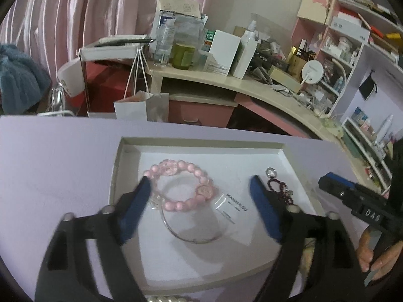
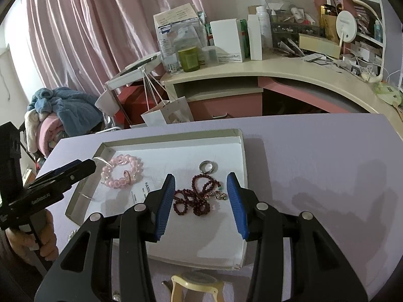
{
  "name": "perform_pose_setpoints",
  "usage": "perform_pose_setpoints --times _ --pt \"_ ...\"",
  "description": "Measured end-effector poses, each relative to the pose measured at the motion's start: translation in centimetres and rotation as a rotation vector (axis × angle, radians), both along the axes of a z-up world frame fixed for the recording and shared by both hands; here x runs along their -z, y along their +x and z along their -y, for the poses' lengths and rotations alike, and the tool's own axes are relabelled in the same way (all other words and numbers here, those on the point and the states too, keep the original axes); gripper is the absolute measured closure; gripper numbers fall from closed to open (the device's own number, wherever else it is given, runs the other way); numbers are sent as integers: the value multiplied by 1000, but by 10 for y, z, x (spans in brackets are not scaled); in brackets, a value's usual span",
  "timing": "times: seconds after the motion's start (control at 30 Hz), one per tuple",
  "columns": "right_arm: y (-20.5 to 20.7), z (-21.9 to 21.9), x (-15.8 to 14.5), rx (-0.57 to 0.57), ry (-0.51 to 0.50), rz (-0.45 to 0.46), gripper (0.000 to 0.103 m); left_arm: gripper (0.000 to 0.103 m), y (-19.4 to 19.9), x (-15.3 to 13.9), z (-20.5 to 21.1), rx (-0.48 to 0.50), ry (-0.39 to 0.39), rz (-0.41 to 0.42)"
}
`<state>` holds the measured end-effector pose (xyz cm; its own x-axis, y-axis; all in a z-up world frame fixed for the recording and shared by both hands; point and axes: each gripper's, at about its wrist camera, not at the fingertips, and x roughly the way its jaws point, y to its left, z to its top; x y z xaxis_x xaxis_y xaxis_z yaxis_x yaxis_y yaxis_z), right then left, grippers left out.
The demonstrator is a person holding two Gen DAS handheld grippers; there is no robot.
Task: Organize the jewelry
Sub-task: 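Carry the bangle and red beads into the tray and open both tools, then grasp the small pearl pendant earring with the right tool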
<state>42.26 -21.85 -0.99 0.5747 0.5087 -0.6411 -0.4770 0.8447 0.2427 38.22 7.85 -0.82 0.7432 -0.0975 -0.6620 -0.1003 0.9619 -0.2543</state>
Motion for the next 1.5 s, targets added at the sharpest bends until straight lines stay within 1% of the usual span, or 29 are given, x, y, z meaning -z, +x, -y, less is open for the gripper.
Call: perform_pose_setpoints --times 0.07,0.23,0.33,0.5,0.57,0.7,0.83,1.0,1.13,1.27,1.4,1.5 --pt "-3 2 -2 2 4 3 58 17 -6 -4 -2 2 -8 16" --pt "-20 11 -15 -1 48 20 58 15 -36 -26 -11 -15 13 70" --pt "-37 15 -24 -6 68 43 58 13 -62 -42 -18 -33 22 111" --pt "-69 23 -34 -13 96 73 58 10 -117 -64 -28 -68 39 181" --pt "-87 27 -35 -12 103 85 54 9 -139 -69 -32 -82 54 194" --pt "-120 29 -33 -11 85 116 48 7 -174 -71 -34 -104 65 196" --pt "-148 30 -27 -24 59 135 47 6 -201 -67 -37 -125 57 190" --pt "-179 31 -13 -43 25 136 47 6 -231 -58 -34 -140 61 189" --pt "-193 31 0 -53 15 113 47 5 -244 -50 -29 -140 66 181" --pt "-206 26 16 -71 -29 101 47 5 -255 -43 -25 -139 65 173" --pt "-217 19 33 -94 -54 72 47 5 -259 -40 -24 -139 63 165" --pt "-222 13 44 -109 -77 52 50 5 -261 -38 -24 -137 62 159"
